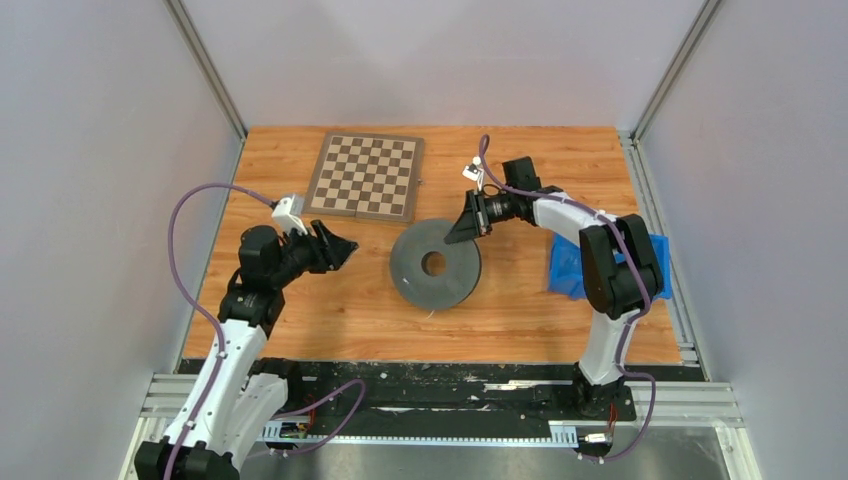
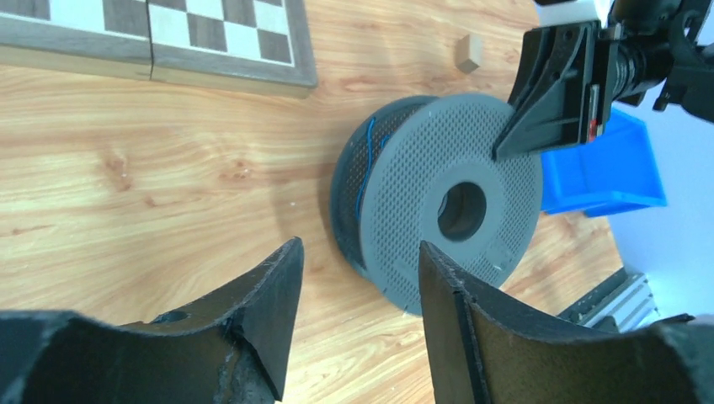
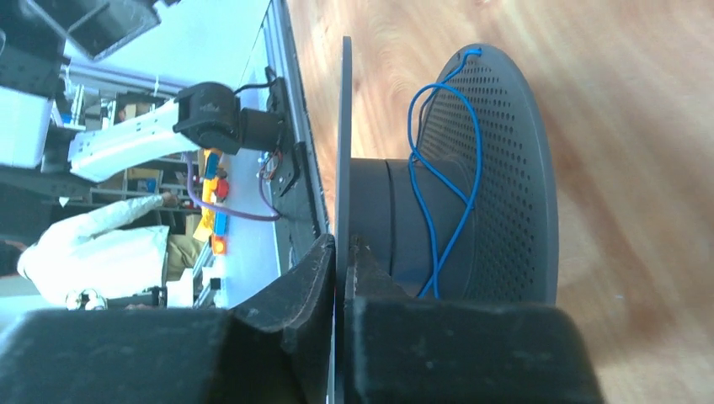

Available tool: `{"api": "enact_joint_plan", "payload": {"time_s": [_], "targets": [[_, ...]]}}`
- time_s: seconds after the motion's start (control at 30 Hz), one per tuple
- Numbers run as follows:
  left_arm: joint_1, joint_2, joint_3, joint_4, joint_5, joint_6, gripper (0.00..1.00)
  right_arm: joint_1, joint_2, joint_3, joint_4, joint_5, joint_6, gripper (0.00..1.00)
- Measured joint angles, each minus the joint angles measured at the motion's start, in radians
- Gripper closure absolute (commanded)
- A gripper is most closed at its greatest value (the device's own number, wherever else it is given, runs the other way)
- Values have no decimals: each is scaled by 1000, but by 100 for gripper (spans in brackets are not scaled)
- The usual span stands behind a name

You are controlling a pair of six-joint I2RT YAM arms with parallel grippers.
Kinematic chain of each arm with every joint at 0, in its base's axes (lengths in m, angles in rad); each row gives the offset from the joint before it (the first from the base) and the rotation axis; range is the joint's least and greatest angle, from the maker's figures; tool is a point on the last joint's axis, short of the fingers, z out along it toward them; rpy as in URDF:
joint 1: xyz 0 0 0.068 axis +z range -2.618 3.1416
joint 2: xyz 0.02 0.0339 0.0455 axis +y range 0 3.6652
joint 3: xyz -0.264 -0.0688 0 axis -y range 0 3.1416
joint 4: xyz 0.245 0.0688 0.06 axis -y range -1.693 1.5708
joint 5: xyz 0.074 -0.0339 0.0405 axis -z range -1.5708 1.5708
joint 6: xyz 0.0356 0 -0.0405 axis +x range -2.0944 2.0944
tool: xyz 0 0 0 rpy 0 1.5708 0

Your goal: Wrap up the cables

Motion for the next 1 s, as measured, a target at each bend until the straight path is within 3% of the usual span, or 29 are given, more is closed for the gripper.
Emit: {"api": "enact_joint_plan", "payload": {"time_s": [0.17,0.3,0.5,0.6,0.83,1.0], "targets": [[0,3,10,-85,-16,36,28,-54,103,62,3,14,30,79],[0,7,24,-155,-2,77,23,-101,175,80,2,36,43,51],[0,-14,26,-210,44,125,3,-147,201,82,-3,112,54,22],[0,-23,27,-227,56,140,0,-168,196,83,-10,171,63,2],[-1,-68,28,-238,92,160,0,-193,24,47,-93,413,71,0],[-16,-116,31,-242,113,180,0,-175,-264,-32,-125,647,77,0]]}}
